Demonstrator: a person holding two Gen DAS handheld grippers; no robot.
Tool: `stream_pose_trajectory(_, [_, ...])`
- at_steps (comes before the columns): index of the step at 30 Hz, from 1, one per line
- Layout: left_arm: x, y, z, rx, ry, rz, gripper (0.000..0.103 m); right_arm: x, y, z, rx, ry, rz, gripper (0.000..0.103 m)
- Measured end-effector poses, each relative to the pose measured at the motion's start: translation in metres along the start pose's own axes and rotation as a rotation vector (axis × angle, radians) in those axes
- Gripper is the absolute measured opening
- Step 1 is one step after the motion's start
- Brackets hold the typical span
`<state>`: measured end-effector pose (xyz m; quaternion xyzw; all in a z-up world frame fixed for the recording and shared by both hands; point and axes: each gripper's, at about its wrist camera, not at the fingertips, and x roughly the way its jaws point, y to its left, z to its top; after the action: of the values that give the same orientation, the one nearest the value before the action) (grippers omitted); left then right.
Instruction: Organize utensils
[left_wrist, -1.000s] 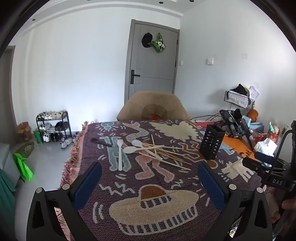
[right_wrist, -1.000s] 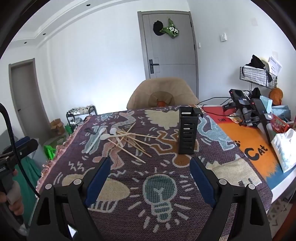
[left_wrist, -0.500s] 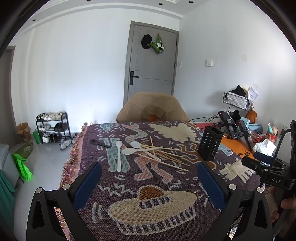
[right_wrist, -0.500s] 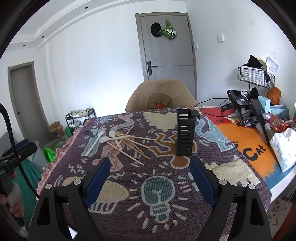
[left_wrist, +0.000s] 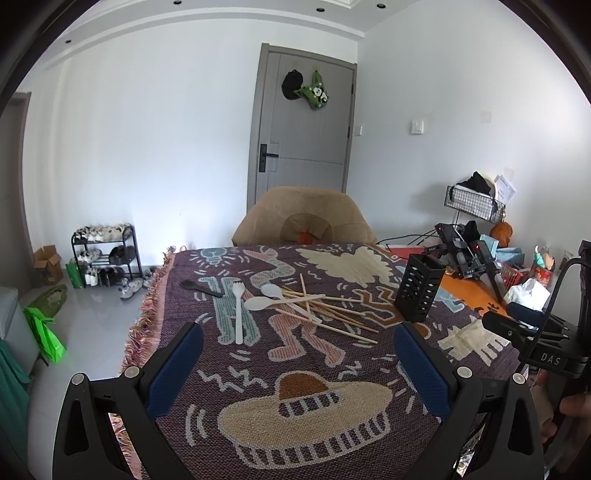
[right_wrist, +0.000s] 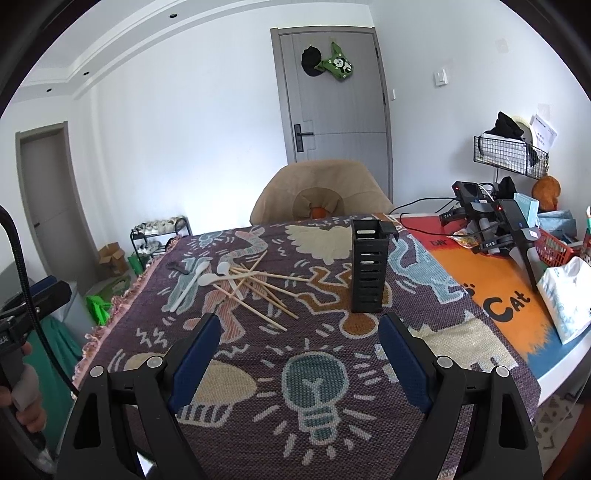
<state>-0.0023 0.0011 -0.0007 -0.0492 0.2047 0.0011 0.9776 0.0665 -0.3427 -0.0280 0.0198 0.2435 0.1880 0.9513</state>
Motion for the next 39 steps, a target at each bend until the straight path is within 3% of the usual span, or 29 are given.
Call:
stream_pose_trajectory(29, [-0.001, 0.001, 0.001, 0.005, -0.002, 0.000, 0.102, -0.002, -0.004, 0.000, 0.010, -0.016, -0.007, 0.087])
stream_pose_trajectory(39, [0.005, 0.009, -0.001, 0.006, 0.010, 0.004, 0.102, 0.009, -0.010, -0.006, 0.020, -0.012, 0.046, 0.087])
